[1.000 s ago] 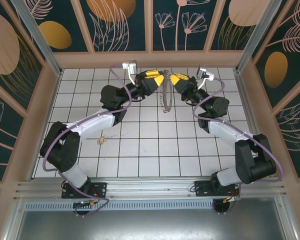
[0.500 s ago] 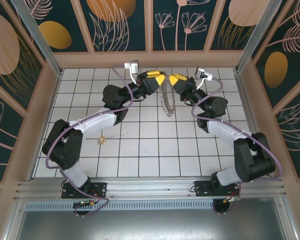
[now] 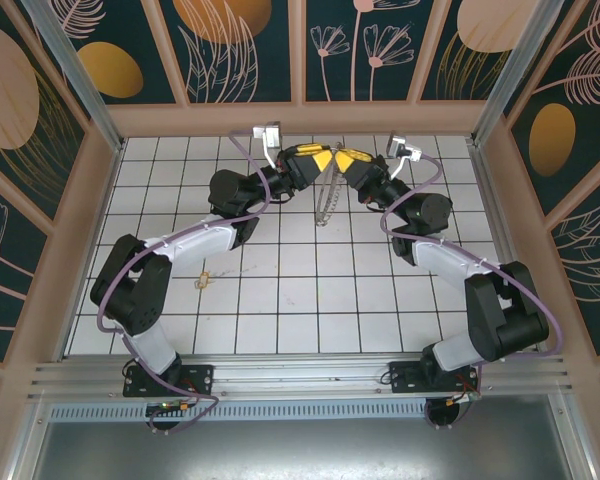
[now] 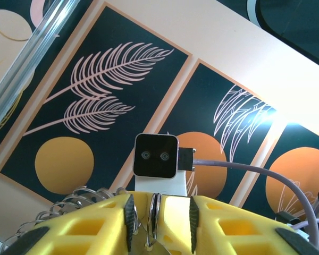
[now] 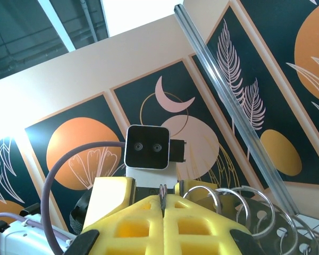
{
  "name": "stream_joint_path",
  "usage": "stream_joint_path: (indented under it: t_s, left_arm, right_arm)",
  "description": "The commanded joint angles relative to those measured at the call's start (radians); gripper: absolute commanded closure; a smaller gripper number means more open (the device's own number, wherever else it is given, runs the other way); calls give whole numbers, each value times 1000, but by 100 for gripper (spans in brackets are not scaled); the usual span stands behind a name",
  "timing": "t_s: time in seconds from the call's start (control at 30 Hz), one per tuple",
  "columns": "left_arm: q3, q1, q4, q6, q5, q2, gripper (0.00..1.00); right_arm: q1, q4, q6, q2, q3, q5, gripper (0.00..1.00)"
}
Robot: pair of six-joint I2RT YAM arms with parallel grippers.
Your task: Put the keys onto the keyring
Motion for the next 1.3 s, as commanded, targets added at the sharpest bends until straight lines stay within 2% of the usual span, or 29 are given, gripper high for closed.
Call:
stream_joint_path:
  t_s: [0.0,0.13,0.3,0.33,0.4,0.57,0.67,0.8,1.0,1.27]
  left_arm:
    - [20,-4,59,-11,16,16,70]
    - [19,-5,63,-13,19,18,80]
    - [17,-5,41,6,21,12,99]
    - [17,-5,23,18,19,8,100]
    - [17,-5,-18,49,21,-2,100]
    - [26,-4,-218,205,18,-57,100]
    - [44,-5,-355,318,28,-81,100]
    - [89,-5,-563,476,66,-100,100]
    - [172,-2,-799,649,126,-104,100]
    - [228,5,-910,728,198,-102,100]
  right_arm:
    - [10,84,6,2,42,3,100]
    - [11,77,5,3,44,3,100]
    - [11,42,-5,-1,52,-10,100]
    - [10,18,-15,-8,53,-15,100]
    - [6,-53,-41,-27,57,-24,99]
    - [-15,-304,-162,-124,58,-39,69]
    - [-28,-463,-247,-189,66,-45,60]
    - [-49,-640,-345,-264,66,-54,56]
    - [-107,-723,-390,-316,42,-128,54]
    - [-152,-750,-403,-348,-3,-226,53]
